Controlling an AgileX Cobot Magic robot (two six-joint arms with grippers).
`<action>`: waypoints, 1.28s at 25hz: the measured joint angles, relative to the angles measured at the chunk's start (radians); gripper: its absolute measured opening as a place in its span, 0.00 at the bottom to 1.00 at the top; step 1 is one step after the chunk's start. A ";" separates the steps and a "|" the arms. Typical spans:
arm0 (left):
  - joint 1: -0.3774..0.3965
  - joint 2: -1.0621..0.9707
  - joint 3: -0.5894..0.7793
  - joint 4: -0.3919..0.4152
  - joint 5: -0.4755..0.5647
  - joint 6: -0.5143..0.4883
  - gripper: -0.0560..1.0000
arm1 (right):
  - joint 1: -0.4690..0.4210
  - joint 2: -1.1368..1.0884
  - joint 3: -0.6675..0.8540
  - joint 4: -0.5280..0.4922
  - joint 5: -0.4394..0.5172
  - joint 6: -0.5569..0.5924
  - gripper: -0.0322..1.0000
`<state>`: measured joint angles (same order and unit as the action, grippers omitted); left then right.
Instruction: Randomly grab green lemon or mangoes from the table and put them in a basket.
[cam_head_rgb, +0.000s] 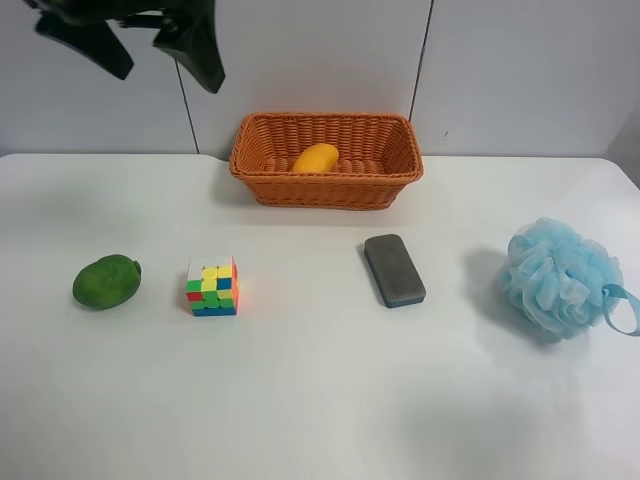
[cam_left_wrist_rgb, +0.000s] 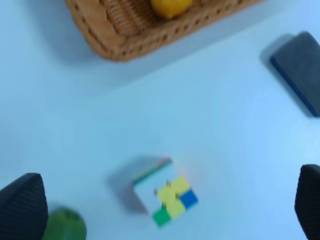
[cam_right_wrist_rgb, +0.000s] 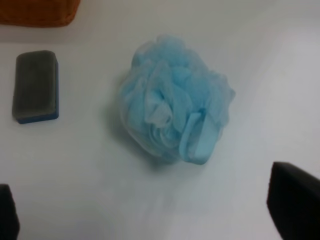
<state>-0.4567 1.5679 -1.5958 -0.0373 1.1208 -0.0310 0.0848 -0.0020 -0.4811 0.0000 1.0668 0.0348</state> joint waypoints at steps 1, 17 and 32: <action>0.000 -0.057 0.060 0.000 -0.026 0.000 0.99 | 0.000 0.000 0.000 0.000 0.000 0.000 0.99; 0.000 -0.964 0.838 0.032 -0.103 -0.035 0.99 | 0.000 0.000 0.000 0.000 0.000 0.000 0.99; 0.296 -1.369 1.076 -0.017 -0.066 0.111 0.99 | 0.000 0.000 0.000 0.000 0.000 0.000 0.99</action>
<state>-0.1608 0.1989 -0.5195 -0.0544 1.0545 0.0800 0.0848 -0.0020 -0.4811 0.0000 1.0668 0.0348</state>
